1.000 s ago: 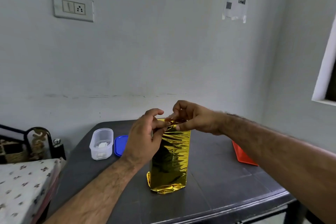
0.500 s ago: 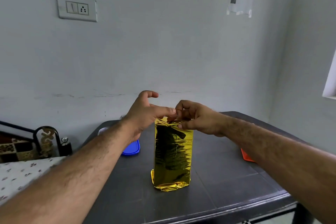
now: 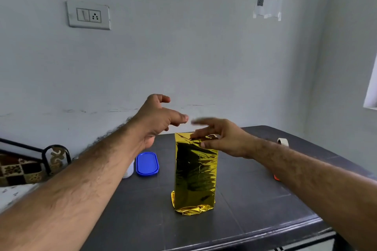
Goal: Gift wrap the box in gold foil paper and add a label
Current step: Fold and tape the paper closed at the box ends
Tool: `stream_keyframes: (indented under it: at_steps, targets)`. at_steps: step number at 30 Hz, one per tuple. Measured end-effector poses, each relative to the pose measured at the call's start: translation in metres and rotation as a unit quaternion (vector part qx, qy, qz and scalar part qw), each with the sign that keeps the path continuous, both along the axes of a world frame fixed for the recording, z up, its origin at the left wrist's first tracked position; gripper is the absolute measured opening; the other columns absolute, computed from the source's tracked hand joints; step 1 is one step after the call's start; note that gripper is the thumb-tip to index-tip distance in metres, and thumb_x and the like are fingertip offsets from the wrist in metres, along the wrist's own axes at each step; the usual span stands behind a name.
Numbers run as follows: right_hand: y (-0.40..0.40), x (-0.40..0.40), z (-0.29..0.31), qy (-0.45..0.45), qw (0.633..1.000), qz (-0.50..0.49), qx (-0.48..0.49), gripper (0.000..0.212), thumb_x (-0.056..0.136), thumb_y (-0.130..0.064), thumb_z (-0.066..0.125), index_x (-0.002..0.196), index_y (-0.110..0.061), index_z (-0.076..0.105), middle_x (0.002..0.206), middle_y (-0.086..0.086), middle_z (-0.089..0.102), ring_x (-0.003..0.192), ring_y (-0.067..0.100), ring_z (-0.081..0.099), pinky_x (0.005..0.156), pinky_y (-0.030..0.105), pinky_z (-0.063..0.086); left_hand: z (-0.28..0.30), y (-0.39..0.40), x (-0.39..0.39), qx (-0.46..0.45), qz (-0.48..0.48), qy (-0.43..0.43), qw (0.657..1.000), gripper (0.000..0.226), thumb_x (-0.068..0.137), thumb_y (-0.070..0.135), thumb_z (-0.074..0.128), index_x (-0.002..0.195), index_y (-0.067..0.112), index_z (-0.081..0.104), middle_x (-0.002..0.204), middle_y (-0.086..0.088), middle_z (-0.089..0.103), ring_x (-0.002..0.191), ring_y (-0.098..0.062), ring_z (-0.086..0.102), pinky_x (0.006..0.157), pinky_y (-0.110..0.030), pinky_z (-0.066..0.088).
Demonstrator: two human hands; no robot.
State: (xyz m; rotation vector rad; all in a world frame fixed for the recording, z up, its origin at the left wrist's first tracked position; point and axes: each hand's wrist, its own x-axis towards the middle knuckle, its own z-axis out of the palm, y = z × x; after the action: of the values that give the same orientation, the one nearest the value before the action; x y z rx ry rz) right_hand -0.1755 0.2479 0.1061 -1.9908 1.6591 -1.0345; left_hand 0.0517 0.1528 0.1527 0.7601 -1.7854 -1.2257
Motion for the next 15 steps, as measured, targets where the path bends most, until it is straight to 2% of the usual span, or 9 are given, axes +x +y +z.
stream_keyframes:
  at_steps: [2,3,5,7,10,13,14,15]
  targets:
    - [-0.001,0.004,-0.007,0.098,0.991,-0.035,-0.083,0.043,0.099,-0.011,0.072,0.135,-0.035,0.072,0.126,-0.02,0.074,0.122,-0.004,0.064,0.12,0.043,0.043,-0.002,-0.003,0.003,0.049,-0.018,0.03,0.998,0.07,0.079,0.002,0.087,0.135,0.015,0.046,0.102,-0.017,0.079,0.084,-0.023,0.071,0.069,-0.037,0.046]
    - [-0.002,0.005,-0.011,0.149,0.979,-0.047,-0.134,0.038,0.099,-0.011,0.07,0.129,-0.034,0.076,0.127,-0.02,0.074,0.122,-0.006,0.063,0.125,0.045,0.036,-0.003,-0.004,0.003,0.073,-0.028,0.041,0.996,0.067,0.081,0.0,0.084,0.134,0.015,0.046,0.098,-0.016,0.08,0.081,-0.023,0.071,0.068,-0.036,0.045]
    - [-0.004,0.007,-0.021,0.238,0.945,-0.064,-0.214,0.04,0.097,-0.005,0.069,0.125,-0.032,0.078,0.126,-0.017,0.075,0.123,-0.003,0.063,0.127,0.048,0.029,-0.007,-0.007,0.003,0.119,-0.049,0.056,0.99,0.061,0.084,-0.003,0.081,0.132,0.015,0.047,0.094,-0.013,0.08,0.077,-0.022,0.071,0.067,-0.036,0.045]
    - [-0.004,0.009,-0.033,0.302,0.905,-0.084,-0.287,0.044,0.091,0.001,0.069,0.122,-0.028,0.08,0.121,-0.012,0.077,0.119,0.004,0.068,0.123,0.052,0.035,-0.01,-0.012,0.001,0.156,-0.064,0.064,0.984,0.059,0.084,-0.004,0.08,0.128,0.015,0.047,0.095,-0.013,0.078,0.074,-0.021,0.068,0.064,-0.035,0.043]
    - [-0.002,0.014,-0.05,0.335,0.851,-0.126,-0.383,0.043,0.085,0.003,0.072,0.118,-0.023,0.081,0.115,-0.007,0.079,0.113,0.018,0.072,0.115,0.053,0.045,-0.01,-0.017,-0.004,0.184,-0.081,0.043,0.979,0.051,0.081,-0.005,0.08,0.115,0.015,0.047,0.096,-0.014,0.069,0.064,-0.016,0.056,0.056,-0.032,0.036]
    - [-0.001,0.025,-0.067,0.334,0.815,-0.188,-0.434,0.041,0.083,0.0,0.077,0.118,-0.021,0.081,0.111,0.0,0.076,0.11,0.029,0.066,0.103,0.055,0.053,-0.01,-0.019,-0.013,0.176,-0.103,-0.054,0.978,0.023,0.087,-0.002,0.076,0.091,0.013,0.059,0.075,-0.002,0.065,0.06,-0.011,0.04,0.056,-0.028,0.026]
    - [0.0,0.03,-0.072,0.327,0.808,-0.215,-0.44,0.045,0.08,0.001,0.081,0.119,-0.021,0.081,0.111,0.003,0.073,0.111,0.031,0.061,0.101,0.055,0.054,-0.01,-0.02,-0.016,0.175,-0.11,-0.094,0.974,0.019,0.089,0.001,0.075,0.079,0.014,0.066,0.069,0.001,0.063,0.06,-0.01,0.037,0.056,-0.028,0.025]
    - [0.0,0.036,-0.077,0.318,0.802,-0.244,-0.443,0.05,0.076,0.002,0.085,0.119,-0.022,0.08,0.113,0.006,0.069,0.113,0.031,0.056,0.1,0.055,0.053,-0.011,-0.022,-0.019,0.174,-0.115,-0.13,0.969,0.026,0.09,0.004,0.075,0.067,0.015,0.069,0.067,0.003,0.062,0.059,-0.009,0.034,0.056,-0.027,0.023]
